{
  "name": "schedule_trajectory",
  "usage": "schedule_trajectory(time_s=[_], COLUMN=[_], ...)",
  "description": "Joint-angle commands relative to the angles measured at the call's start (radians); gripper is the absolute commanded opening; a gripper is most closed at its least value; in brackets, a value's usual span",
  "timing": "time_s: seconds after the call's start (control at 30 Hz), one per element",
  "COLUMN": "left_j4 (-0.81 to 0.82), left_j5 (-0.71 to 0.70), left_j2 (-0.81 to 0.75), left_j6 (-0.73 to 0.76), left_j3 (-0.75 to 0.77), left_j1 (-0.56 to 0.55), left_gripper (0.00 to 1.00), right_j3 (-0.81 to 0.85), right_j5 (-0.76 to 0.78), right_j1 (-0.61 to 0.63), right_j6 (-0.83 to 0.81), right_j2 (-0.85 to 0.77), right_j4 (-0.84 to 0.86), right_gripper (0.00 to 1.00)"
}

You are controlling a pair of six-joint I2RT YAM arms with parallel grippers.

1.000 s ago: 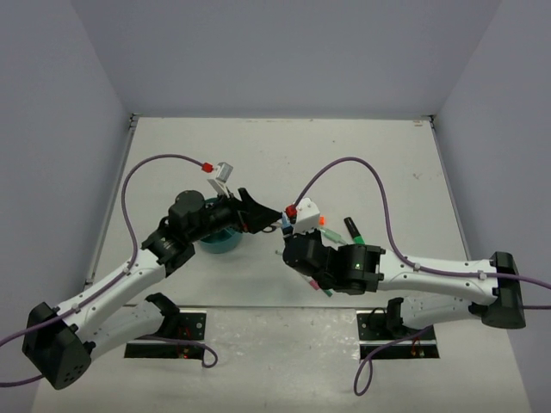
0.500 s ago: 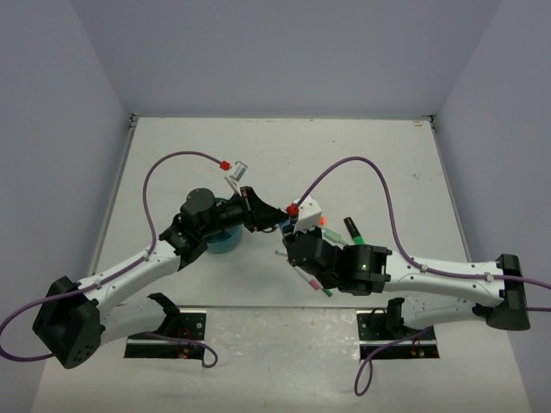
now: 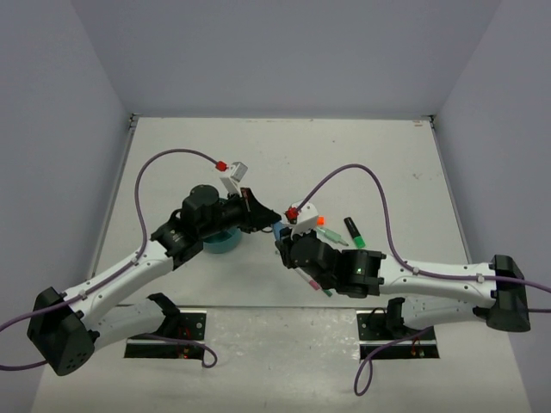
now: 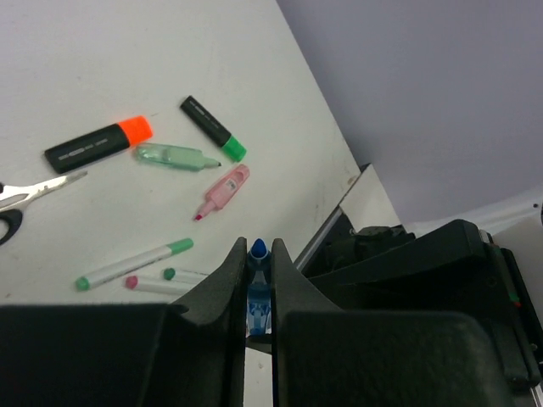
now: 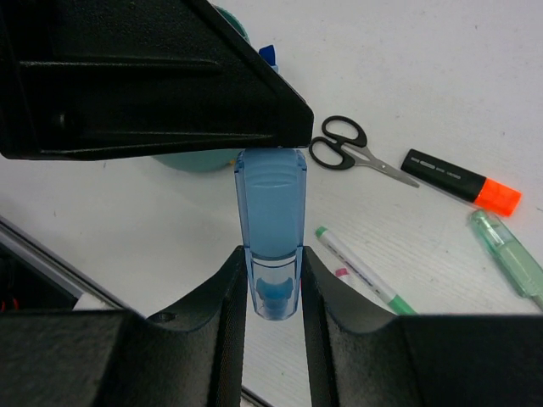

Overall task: Sort the stationery into containers
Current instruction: Close the pen cap on the pen.

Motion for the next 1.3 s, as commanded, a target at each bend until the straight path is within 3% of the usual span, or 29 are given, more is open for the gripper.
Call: schedule_trajectory(time_s=[0.0, 0.03, 0.07, 0.1, 0.17, 0.3, 0.5, 0.73, 1.07, 1.27], left_j4=[0.020, 0.027, 0.042, 0.043, 0.075, 0.105, 0.166, 0.313, 0.261, 0.391], left_j5=[-0.173, -0.168, -0.144, -0.144, -0.093, -0.040, 0.023, 0.147, 0.105, 0.212], left_j2=[-0.053, -0.052, -0.050, -0.047, -0.039, -0.044, -0.048, -0.024, -0.060, -0.009], left_j6=[0.041, 0.038, 0.035, 0.035, 0.034, 0.044, 0.031, -0.049, -0.013, -0.082], left_j3=[0.110, 0.112, 0.115, 0.115, 0.105, 0.075, 0.034, -0.014, -0.017, -0.035], left_j1=[0.018, 0.017, 0.019, 0.019, 0.017, 0.019, 0.019, 0.014, 0.014, 0.012], left_gripper=[0.00, 0.00, 0.00, 0.00, 0.00, 0.00, 0.00, 0.00, 0.00, 0.00], right_j3=[-0.062, -0.063, -0.060, -0.057, -0.050, -0.050, -0.199, -0.214, -0.229, -0.197], right_j5=[-0.107, -0.111, -0.109, -0.108, -0.119, -0.269, -0.782, -1.006, -0.965, -0.985], right_j1=[0.009, 0.009, 0.009, 0.009, 0.007, -0.045, -0.328, -0.465, -0.470, -0.477], right_j6=[0.036, 0.041, 0.052, 0.057, 0.048, 0.057, 0.155, 0.254, 0.244, 0.235], right_j2=[0.049, 0.054, 0.054, 0.051, 0.017, -0.079, -0.250, -0.216, -0.257, -0.224], right_j4=[-0.016, -0.014, -0.018, -0.021, -0.024, 0.001, 0.242, 0.410, 0.404, 0.416], right_gripper=[0.15, 0.25, 0.53, 0.65, 0.73, 0.74, 0.66, 0.53, 0.51, 0.45])
